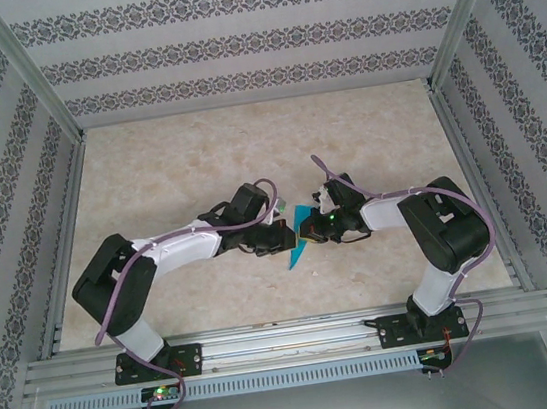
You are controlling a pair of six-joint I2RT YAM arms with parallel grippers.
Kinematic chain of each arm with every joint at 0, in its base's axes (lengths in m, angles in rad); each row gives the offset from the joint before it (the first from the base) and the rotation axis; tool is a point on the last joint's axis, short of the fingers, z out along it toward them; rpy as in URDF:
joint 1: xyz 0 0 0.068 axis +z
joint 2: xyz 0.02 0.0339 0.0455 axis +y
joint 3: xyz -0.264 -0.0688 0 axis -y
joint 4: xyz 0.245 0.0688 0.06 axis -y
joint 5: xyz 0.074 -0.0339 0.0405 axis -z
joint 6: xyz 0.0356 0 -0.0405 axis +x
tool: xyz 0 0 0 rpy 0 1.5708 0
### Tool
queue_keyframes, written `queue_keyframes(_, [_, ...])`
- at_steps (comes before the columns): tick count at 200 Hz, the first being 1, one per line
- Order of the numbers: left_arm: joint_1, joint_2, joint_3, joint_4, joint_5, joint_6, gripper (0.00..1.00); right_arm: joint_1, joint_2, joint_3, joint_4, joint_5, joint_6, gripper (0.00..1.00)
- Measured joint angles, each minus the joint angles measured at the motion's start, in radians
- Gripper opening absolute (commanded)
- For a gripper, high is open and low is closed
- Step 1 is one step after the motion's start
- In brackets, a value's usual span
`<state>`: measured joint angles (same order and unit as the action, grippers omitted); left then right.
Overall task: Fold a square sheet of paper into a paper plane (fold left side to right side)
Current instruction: Fold the wing for the fifth time at the center of the table.
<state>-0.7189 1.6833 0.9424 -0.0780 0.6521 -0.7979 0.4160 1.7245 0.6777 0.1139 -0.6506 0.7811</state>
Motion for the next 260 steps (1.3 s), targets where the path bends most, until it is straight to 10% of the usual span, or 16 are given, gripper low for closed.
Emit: queue_keyframes(260, [-0.014, 0.159, -0.018, 0.105, 0.048, -0.045, 0.09, -0.001, 0.01, 0.021, -0.035, -0.006, -0.029, 0.0])
